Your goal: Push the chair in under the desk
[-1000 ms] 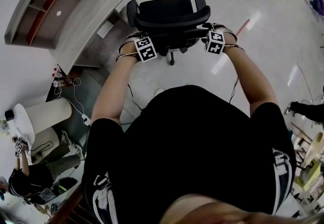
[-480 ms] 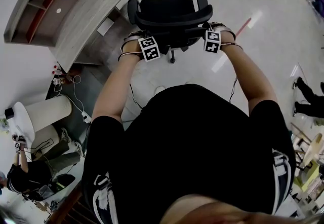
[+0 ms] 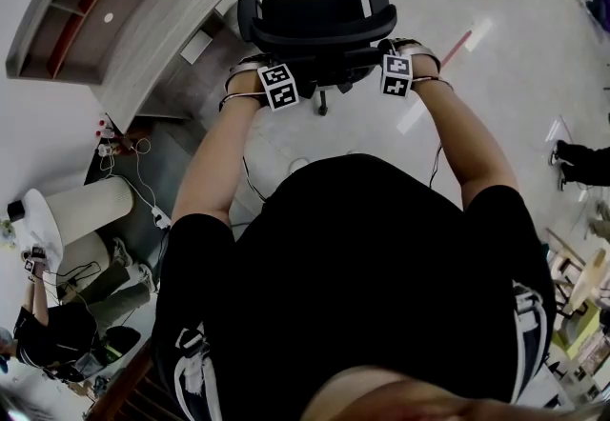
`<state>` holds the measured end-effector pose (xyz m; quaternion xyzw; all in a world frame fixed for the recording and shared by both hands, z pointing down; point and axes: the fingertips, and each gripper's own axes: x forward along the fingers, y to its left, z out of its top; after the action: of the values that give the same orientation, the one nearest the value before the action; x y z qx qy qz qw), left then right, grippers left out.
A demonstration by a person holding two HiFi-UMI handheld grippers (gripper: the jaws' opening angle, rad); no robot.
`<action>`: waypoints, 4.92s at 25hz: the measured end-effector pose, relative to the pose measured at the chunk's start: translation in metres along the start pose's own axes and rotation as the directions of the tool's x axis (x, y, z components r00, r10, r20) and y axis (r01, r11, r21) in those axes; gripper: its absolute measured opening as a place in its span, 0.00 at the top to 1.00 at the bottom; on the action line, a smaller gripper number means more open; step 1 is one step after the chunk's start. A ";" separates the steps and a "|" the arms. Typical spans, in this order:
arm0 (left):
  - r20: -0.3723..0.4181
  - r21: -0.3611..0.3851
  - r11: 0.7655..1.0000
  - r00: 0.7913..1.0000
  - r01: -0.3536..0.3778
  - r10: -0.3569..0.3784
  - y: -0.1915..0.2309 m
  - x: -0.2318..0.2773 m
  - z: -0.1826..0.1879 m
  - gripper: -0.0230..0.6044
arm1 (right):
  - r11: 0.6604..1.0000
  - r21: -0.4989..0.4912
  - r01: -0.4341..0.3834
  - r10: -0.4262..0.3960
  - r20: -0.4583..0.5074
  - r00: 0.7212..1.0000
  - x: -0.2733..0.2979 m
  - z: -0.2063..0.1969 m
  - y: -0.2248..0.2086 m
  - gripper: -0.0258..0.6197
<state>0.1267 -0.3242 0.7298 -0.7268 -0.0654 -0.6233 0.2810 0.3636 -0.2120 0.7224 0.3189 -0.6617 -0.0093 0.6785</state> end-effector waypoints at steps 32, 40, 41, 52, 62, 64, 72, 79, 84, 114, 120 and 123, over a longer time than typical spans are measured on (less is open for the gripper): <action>-0.050 -0.108 0.994 0.999 -0.007 0.002 -0.086 -0.030 -0.016 0.74 | 0.989 -0.150 0.012 -0.002 0.072 0.997 -0.024 0.024 0.053 0.80; -0.060 -0.151 0.988 0.998 -0.019 0.010 -0.109 -0.034 -0.025 0.75 | 0.981 -0.193 -0.001 0.018 0.087 0.996 -0.023 0.036 0.064 0.81; -0.061 -0.154 0.988 0.998 -0.021 0.011 -0.110 -0.034 -0.026 0.75 | 0.980 -0.198 -0.001 0.019 0.087 0.996 -0.023 0.038 0.064 0.81; -0.073 -0.197 0.980 0.997 -0.037 0.023 -0.132 -0.046 -0.034 0.79 | 0.967 -0.255 0.003 0.026 0.113 0.993 -0.027 0.051 0.068 0.81; -0.118 -0.292 0.954 0.993 -0.063 0.030 -0.164 -0.060 -0.078 0.81 | 0.939 -0.342 0.027 0.033 0.168 0.985 -0.025 0.106 0.072 0.80; -0.128 -0.313 0.947 0.991 -0.071 0.032 -0.171 -0.064 -0.090 0.81 | 0.931 -0.363 0.031 0.037 0.178 0.983 -0.025 0.121 0.074 0.80; -0.167 -0.397 0.913 0.985 -0.093 0.028 -0.208 -0.077 -0.133 0.81 | 0.895 -0.444 0.036 0.066 0.213 0.975 -0.023 0.177 0.088 0.80; -0.200 -0.461 0.878 0.979 -0.126 0.036 -0.237 -0.091 -0.175 0.81 | 0.861 -0.507 0.048 0.090 0.244 0.966 -0.025 0.232 0.100 0.80; -0.223 -0.494 0.857 0.974 -0.148 0.040 -0.251 -0.098 -0.204 0.82 | 0.841 -0.538 0.057 0.104 0.264 0.959 -0.024 0.268 0.104 0.80; -0.246 -0.535 0.826 0.968 -0.178 0.049 -0.234 -0.101 -0.306 0.82 | 0.818 -0.572 0.069 0.125 0.292 0.948 -0.001 0.379 0.077 0.78; -0.252 -0.544 0.819 0.967 -0.184 0.050 -0.220 -0.096 -0.327 0.82 | 0.817 -0.572 0.073 0.123 0.295 0.947 0.010 0.401 0.060 0.77; -0.254 -0.545 0.817 0.966 -0.188 0.053 -0.213 -0.095 -0.334 0.82 | 0.818 -0.570 0.075 0.119 0.296 0.948 0.014 0.408 0.053 0.77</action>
<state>-0.2795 -0.2860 0.7317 -0.7038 0.2007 -0.6744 0.0980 -0.0251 -0.3478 0.7259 0.0858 -0.7321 -0.2517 0.6271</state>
